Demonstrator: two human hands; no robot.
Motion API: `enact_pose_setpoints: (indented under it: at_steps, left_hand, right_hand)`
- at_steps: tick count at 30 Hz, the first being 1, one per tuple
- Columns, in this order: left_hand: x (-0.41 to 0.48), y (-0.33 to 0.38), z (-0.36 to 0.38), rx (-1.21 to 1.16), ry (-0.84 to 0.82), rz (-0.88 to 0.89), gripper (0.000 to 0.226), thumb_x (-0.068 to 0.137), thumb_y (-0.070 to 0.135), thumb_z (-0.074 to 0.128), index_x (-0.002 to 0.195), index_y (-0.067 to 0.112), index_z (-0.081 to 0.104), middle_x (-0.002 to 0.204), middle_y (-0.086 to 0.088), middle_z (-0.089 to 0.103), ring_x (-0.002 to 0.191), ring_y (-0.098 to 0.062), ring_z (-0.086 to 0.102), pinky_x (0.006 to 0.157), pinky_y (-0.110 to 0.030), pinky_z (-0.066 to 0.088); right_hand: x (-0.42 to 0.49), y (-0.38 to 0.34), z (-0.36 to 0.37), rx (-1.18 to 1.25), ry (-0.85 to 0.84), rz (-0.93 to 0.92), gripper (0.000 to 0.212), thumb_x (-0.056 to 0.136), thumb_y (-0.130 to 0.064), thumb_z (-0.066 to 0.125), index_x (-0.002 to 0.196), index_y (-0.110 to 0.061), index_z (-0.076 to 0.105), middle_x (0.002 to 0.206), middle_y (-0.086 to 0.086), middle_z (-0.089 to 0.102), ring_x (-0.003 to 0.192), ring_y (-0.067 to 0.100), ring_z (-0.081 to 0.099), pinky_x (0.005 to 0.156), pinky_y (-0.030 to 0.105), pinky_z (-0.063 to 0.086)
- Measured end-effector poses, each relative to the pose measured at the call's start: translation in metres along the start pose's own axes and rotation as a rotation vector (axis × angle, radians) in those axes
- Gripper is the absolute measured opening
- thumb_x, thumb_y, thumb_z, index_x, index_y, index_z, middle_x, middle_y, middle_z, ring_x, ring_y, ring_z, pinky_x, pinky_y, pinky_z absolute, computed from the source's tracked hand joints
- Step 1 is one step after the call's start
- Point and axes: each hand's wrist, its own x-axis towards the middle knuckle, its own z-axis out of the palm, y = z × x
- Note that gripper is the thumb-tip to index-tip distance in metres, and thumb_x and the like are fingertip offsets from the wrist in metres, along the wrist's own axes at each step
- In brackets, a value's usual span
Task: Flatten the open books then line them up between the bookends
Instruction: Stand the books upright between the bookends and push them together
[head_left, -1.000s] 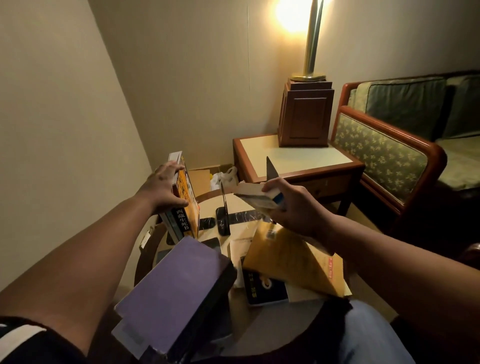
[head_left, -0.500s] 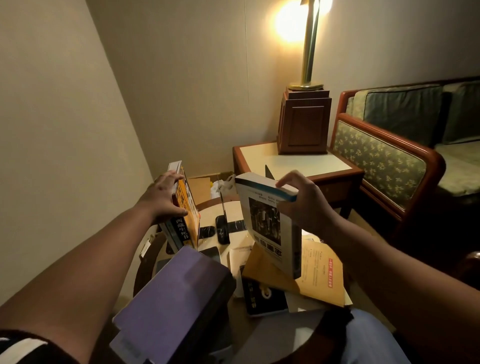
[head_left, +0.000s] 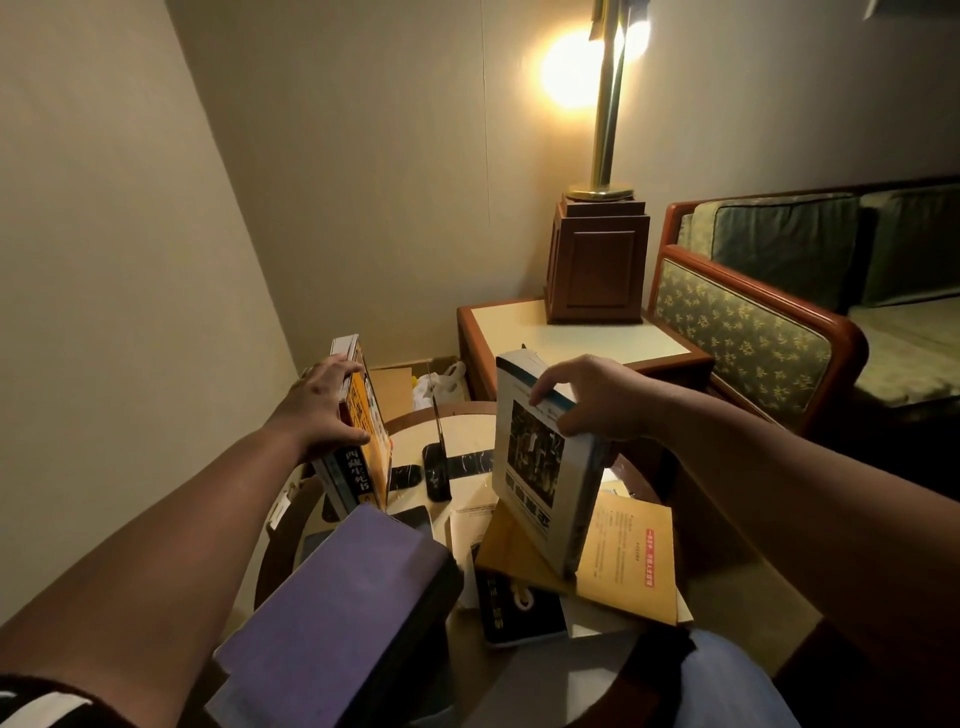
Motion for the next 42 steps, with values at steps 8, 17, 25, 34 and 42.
enact_pose_setpoints:
  at_steps: [8,17,25,34,42]
  left_hand:
    - [-0.003,0.002,0.000,-0.016,0.010,0.002,0.102,0.062,0.031,0.089,0.145,0.028,0.030,0.160,-0.001,0.020,0.142,-0.035,0.029,0.105,-0.058,0.042]
    - [-0.006,0.009,0.000,-0.039,0.029,-0.036,0.104,0.063,0.029,0.089,0.148,0.025,0.030,0.160,0.000,0.019,0.145,-0.029,0.022,0.113,-0.052,0.035]
    - [-0.011,-0.001,0.002,-0.139,0.067,-0.008,0.104,0.059,0.022,0.089,0.143,0.034,0.030,0.151,0.001,0.030,0.136,-0.028,0.037,0.097,-0.048,0.053]
    - [-0.007,-0.004,0.004,-0.058,0.111,0.115,0.101,0.062,0.033,0.085,0.145,0.038,0.029,0.155,0.009,0.025,0.142,-0.029,0.029,0.102,-0.053,0.048]
    - [0.000,-0.009,0.006,-0.036,0.080,0.078,0.089,0.077,0.029,0.080,0.151,0.020,0.031,0.161,-0.001,0.022,0.148,-0.025,0.022,0.117,-0.050,0.029]
  right_hand:
    - [0.016,-0.033,-0.018,0.010,0.337,-0.143,0.041,0.081,-0.013,0.076,0.119,-0.027,0.068,0.133,0.007,0.056,0.106,0.023,0.063,0.064,0.025,0.060]
    - [0.036,-0.118,-0.048,0.118,0.497,-0.200,0.041,0.085,-0.014,0.074,0.124,-0.020,0.065,0.135,0.007,0.054,0.106,0.034,0.064,0.054,0.033,0.061]
    - [0.071,-0.148,-0.016,0.268,0.448,-0.141,0.036,0.083,-0.014,0.076,0.118,-0.020,0.068,0.126,0.007,0.051,0.091,0.030,0.064,0.052,0.038,0.061]
    - [0.134,-0.137,0.052,0.200,0.350,-0.112,0.041,0.086,-0.007,0.072,0.121,-0.026,0.065,0.119,0.010,0.055,0.074,0.029,0.066,0.043,0.033,0.058]
    - [0.154,-0.118,0.112,0.206,0.212,-0.051,0.045,0.083,-0.006,0.064,0.121,-0.028,0.067,0.104,0.005,0.059,0.075,0.029,0.066,0.048,0.043,0.060]
